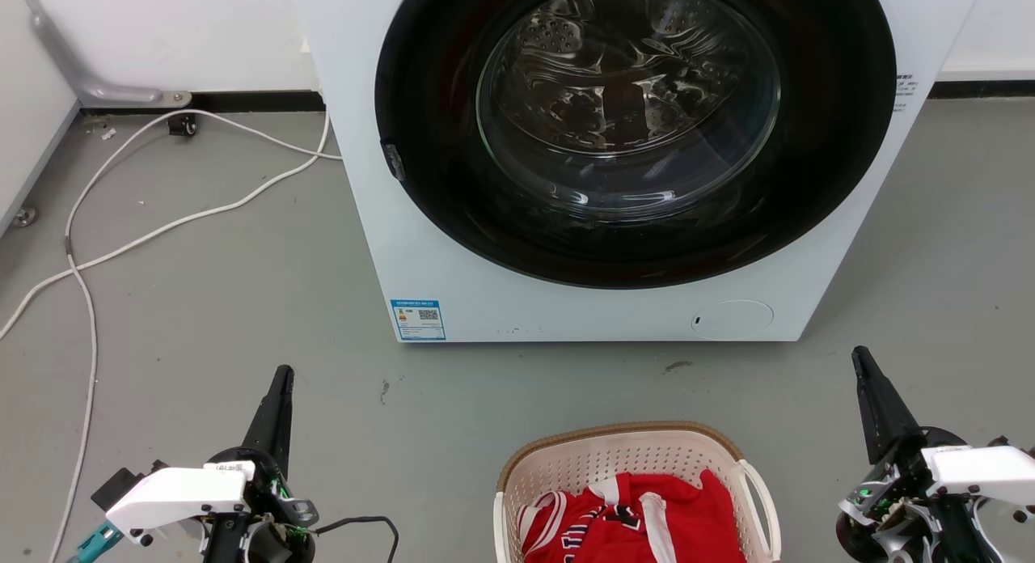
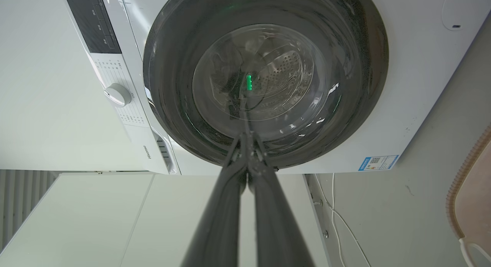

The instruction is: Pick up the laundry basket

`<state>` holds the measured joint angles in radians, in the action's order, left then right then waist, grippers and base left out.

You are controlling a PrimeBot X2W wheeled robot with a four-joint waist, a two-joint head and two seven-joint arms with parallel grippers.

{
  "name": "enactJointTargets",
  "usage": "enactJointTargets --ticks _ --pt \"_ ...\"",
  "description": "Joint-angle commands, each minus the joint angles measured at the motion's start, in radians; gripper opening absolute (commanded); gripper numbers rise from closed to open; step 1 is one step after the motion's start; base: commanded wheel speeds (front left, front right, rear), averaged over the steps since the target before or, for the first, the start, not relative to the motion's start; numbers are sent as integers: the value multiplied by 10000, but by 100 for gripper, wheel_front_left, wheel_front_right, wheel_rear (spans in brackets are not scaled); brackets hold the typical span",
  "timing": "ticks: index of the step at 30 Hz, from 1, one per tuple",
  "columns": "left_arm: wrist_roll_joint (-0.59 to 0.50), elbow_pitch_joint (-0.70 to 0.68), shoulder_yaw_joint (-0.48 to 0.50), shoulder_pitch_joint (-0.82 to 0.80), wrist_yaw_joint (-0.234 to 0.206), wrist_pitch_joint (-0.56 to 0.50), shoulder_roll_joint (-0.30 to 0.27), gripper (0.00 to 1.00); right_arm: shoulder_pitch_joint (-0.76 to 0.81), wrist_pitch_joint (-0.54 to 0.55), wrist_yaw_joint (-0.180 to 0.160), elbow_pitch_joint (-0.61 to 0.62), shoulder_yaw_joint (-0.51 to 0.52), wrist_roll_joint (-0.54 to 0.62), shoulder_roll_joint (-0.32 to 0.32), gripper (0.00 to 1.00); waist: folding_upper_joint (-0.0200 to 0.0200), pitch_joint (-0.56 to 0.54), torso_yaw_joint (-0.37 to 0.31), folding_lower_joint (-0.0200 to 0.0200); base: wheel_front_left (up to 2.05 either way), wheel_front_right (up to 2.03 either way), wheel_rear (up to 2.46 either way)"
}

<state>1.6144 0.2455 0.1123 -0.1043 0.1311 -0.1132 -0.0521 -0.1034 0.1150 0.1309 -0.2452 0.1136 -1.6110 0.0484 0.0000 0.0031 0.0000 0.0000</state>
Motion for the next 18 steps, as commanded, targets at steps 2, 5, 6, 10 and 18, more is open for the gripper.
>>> enactJointTargets --ticks 2,5,6,10,18 --pt "-26 13 35 -94 26 -40 11 0 -110 16 -3 -4 7 -40 34 0 0 0 0 0 0 0 0" --pt "-27 13 36 -94 25 -41 10 0 -110 16 -3 -4 7 -40 34 0 0 0 0 0 0 0 0" --pt "-27 13 37 -94 26 -41 11 0 -110 16 -3 -4 7 -40 34 0 0 0 0 0 0 0 0" --pt "-28 13 37 -94 25 -42 12 0 -110 16 -3 -4 7 -40 34 0 0 0 0 0 0 0 0" --pt "-31 13 38 -94 25 -44 13 0 -111 16 -3 -4 7 -40 34 0 0 0 0 0 0 0 0"
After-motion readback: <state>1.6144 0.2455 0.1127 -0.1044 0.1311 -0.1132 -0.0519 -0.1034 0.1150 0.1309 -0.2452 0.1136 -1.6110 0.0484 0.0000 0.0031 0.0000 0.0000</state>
